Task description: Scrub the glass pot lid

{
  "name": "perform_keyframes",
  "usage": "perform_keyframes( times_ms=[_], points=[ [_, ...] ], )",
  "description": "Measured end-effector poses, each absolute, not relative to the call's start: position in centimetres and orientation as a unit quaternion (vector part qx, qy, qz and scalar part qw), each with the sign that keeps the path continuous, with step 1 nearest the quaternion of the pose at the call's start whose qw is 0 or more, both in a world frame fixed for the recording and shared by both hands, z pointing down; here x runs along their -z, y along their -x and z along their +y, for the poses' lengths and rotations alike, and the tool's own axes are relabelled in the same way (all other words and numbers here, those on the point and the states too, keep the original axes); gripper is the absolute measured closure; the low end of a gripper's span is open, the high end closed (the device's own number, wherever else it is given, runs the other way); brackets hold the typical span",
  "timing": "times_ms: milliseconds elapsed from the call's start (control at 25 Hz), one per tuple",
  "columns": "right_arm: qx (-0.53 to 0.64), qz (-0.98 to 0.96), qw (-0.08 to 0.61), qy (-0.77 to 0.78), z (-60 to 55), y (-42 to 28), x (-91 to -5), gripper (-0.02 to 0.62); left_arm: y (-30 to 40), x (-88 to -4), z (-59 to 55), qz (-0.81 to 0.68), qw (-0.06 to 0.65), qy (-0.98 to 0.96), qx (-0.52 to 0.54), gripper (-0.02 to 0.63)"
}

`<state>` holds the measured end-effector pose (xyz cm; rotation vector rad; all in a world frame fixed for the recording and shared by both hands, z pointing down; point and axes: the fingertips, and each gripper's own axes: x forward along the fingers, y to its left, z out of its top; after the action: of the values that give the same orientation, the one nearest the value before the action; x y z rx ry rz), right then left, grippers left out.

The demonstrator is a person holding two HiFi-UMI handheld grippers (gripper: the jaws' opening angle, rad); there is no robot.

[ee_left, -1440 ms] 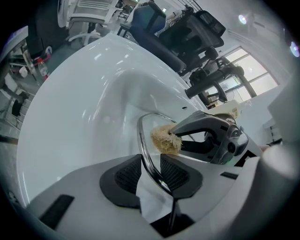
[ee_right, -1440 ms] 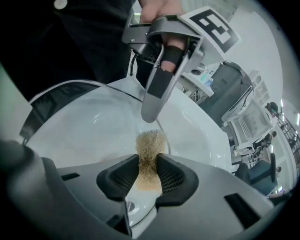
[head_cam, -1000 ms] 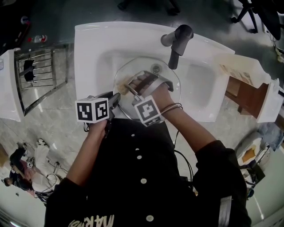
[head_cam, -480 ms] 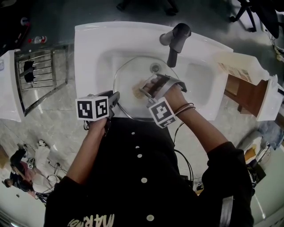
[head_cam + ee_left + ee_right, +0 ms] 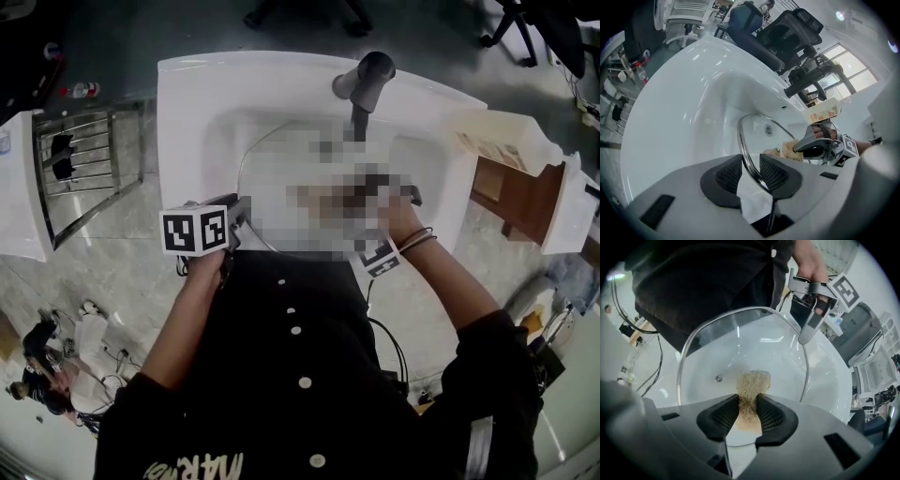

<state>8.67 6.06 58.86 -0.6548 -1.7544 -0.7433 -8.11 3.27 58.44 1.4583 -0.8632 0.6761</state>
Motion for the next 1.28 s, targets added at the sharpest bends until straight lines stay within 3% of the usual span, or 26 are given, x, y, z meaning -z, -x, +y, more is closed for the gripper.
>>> perform_keyframes(
  times_ms=[320,640,1040,1280],
  points=[
    [0.275,-0.686,0.565,0.367,6.6,-14.1,-57.8,0.465,8.1,-58.4,3.1,-0.376,0.612,-0.635,-0.284,0.471],
    [0.284,-0.642,0.579,0.414,6.6,-15.2,-57.5,0.465,8.2,-58.3,3.0,-0.376,0.610,-0.638,-0.281,0.474],
    [0.309,-0.806,0.455,0.218,6.8,-1.0,-54.8,0.463,8.4,-58.4,3.0,-0.370,0.631,-0.630,-0.261,0.486],
    [0.299,-0.834,0.433,0.164,7.6,3.7,-55.5,0.462,8.3,-58.2,2.9,-0.368,0.627,-0.634,-0.264,0.489]
  ],
)
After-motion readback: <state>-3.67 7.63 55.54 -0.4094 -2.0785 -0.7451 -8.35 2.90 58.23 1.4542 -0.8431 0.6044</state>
